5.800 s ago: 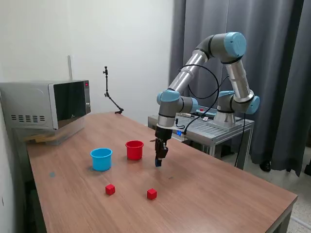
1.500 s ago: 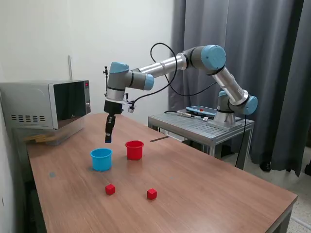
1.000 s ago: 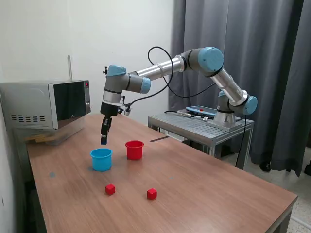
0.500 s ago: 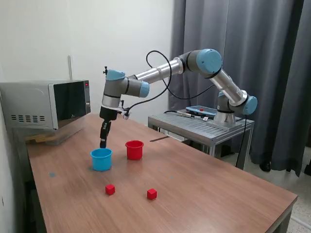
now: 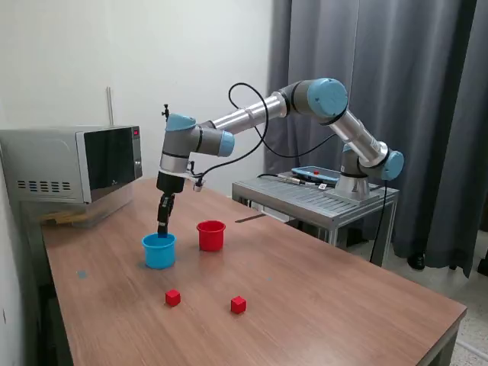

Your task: Place red objects in the red bin, and blue objects in the blue bin.

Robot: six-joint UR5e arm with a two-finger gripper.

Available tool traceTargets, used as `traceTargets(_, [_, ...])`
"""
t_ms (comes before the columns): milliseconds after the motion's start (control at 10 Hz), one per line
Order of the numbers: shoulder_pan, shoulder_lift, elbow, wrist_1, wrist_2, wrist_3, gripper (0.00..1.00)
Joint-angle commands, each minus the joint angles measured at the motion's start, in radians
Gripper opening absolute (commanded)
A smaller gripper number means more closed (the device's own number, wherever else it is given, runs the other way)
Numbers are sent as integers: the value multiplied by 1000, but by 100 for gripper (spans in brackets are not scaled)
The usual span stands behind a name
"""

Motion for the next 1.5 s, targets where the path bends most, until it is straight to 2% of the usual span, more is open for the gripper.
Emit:
traceTargets(0, [1, 1, -1, 0, 1, 0, 100])
traceTargets(700, [7, -11, -6, 9, -10, -6, 100])
traceTargets(1100, [18, -16, -70, 141, -10, -21, 100])
traceTargets(1200, [18, -22, -75, 146, -9, -27, 100])
traceTargets(1400, [18, -42, -78, 233, -6, -43, 100])
